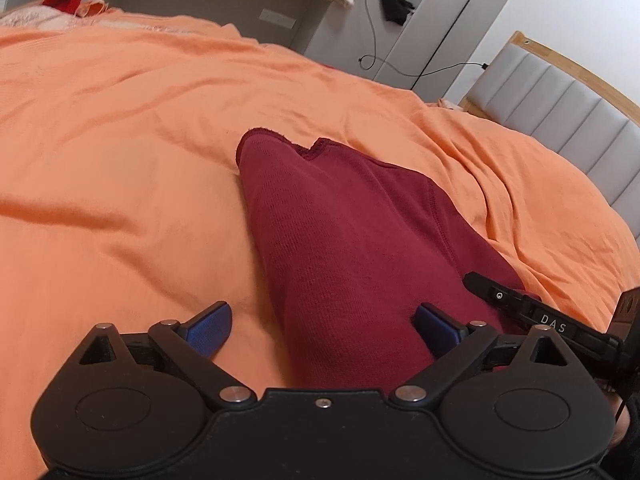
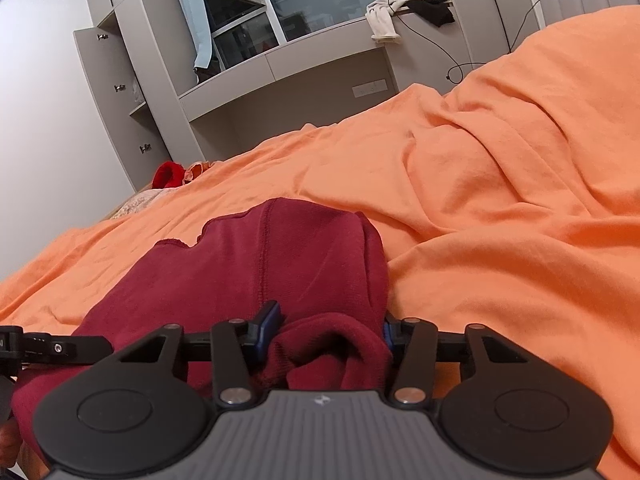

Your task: Fold small clothes

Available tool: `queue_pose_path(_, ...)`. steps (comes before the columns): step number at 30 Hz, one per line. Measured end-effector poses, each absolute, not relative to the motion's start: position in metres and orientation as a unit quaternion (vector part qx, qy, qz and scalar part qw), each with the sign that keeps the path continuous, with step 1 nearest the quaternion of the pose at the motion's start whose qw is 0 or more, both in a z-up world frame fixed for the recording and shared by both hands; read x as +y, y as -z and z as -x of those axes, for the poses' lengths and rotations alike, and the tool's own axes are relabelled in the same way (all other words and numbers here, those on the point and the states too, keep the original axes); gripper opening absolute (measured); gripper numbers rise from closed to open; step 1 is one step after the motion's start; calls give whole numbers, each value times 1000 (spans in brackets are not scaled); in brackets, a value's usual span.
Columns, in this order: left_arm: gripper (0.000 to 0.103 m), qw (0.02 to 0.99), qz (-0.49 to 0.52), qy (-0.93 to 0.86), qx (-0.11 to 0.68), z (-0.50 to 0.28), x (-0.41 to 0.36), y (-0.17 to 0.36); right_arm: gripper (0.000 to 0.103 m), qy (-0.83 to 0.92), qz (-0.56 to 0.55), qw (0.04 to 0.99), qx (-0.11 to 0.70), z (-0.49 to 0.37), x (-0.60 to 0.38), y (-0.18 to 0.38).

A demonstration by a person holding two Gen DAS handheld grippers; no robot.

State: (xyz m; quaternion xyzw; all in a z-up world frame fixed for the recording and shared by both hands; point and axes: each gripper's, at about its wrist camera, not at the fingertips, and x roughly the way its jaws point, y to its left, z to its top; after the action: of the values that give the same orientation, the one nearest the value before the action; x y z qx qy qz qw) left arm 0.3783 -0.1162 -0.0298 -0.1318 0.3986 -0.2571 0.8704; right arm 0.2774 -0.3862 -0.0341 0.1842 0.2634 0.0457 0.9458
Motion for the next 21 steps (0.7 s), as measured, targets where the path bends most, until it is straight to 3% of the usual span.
queue_pose_path(2, 90, 867, 138, 258, 404, -378, -118, 29, 46, -46, -186, 945, 263, -277, -386, 33)
queue_pose_path(4, 69, 861, 148, 267, 407, -378, -118, 28, 43, -45, -189, 945, 263, -276, -385, 32)
queue_pose_path(10, 36, 873, 141, 259, 389, -372, -126, 21, 31, -44, -182, 953, 236, -270, -378, 21)
queue_pose_path(15, 24, 892, 110, 254, 357, -365, -128, 5, 27, -51, -117, 974, 184, -264, -351, 0)
queue_pose_path(21, 21, 934, 56, 224, 273, -354, -112, -21, 26, -84, -37, 988, 120, -270, -299, -20)
